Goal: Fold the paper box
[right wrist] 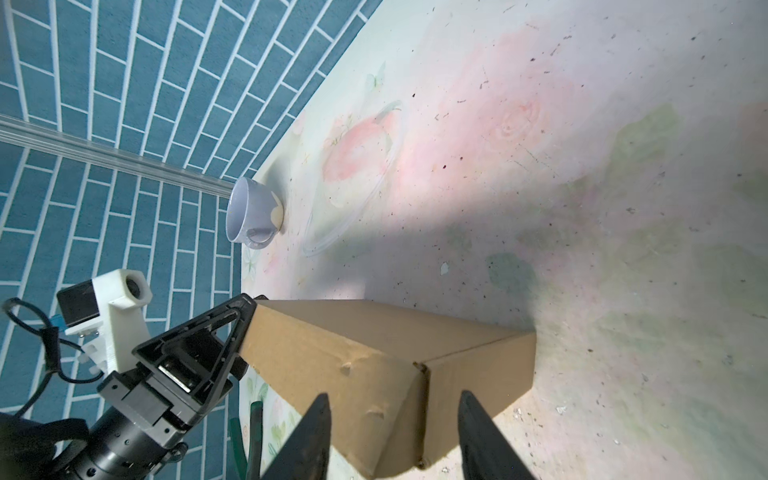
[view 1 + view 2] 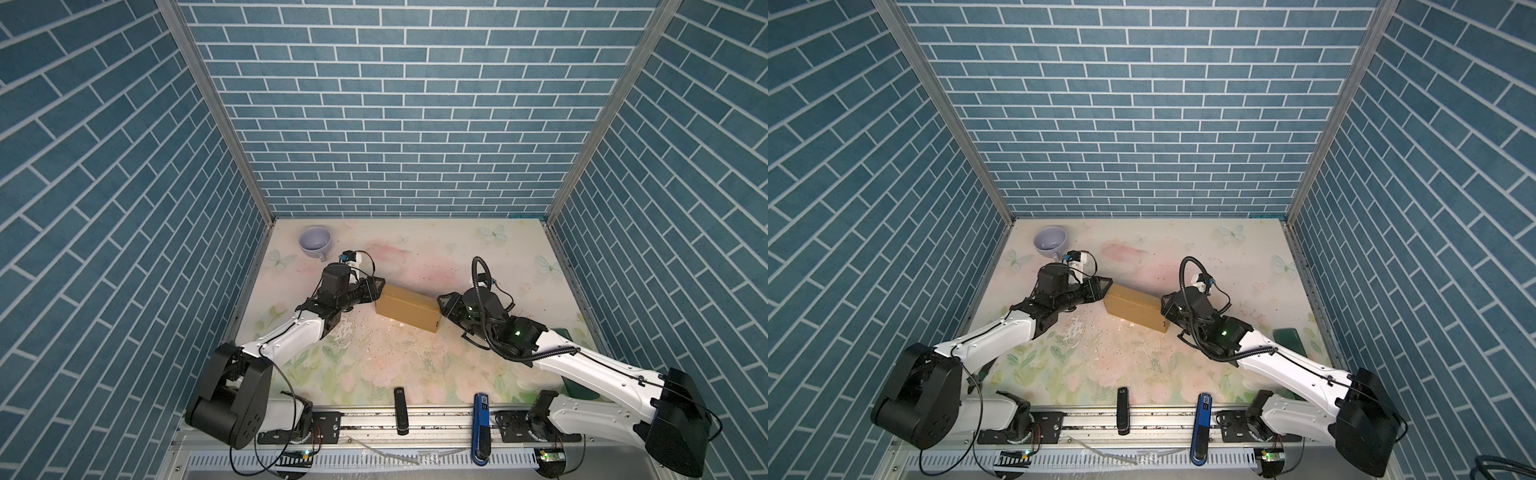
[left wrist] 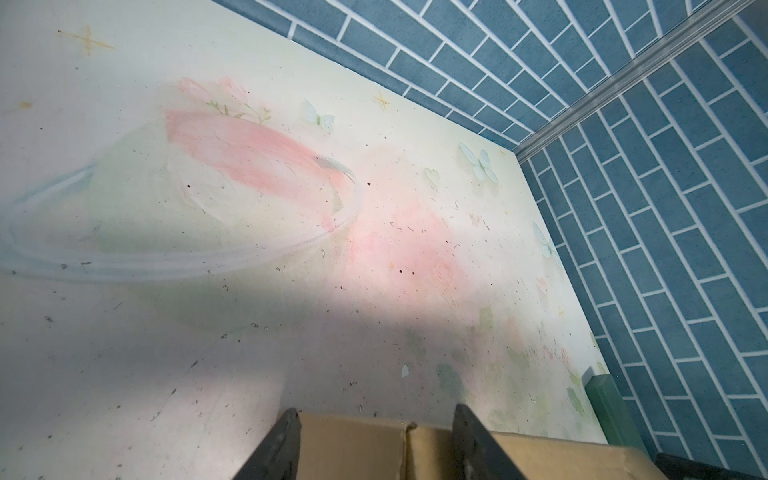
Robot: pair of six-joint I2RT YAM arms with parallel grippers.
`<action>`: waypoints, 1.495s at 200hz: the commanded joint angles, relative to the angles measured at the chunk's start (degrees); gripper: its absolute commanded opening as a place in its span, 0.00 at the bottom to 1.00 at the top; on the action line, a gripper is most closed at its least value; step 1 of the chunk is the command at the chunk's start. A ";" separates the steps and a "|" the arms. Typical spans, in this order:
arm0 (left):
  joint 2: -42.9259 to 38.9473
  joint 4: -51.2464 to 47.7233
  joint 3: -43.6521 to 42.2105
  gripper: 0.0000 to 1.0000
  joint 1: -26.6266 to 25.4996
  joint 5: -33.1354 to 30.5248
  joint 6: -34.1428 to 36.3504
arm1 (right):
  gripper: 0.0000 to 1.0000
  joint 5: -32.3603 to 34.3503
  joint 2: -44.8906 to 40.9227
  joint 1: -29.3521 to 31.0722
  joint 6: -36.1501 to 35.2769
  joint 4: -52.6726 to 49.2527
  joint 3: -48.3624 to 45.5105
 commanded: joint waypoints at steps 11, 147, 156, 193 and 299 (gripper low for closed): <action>1.53 -6.49 -0.74 0.59 -1.09 -1.89 1.68 | 0.46 -1.93 1.13 -0.26 3.28 2.82 -2.89; 2.52 -6.67 -2.42 0.58 -2.42 -6.01 1.88 | 0.34 -1.81 -3.09 -0.19 4.28 4.43 -10.02; 2.55 -6.67 -2.50 0.59 -2.38 -6.10 1.87 | 0.33 -1.94 -3.22 -0.28 4.15 4.57 -10.44; 2.77 -6.60 -2.97 0.59 -2.54 -6.66 1.88 | 0.32 -2.99 -3.07 -0.41 3.71 6.16 -11.51; 3.63 -5.35 -3.78 0.58 -3.31 -7.81 1.47 | 0.26 -4.73 -1.13 -2.15 0.72 7.29 -13.44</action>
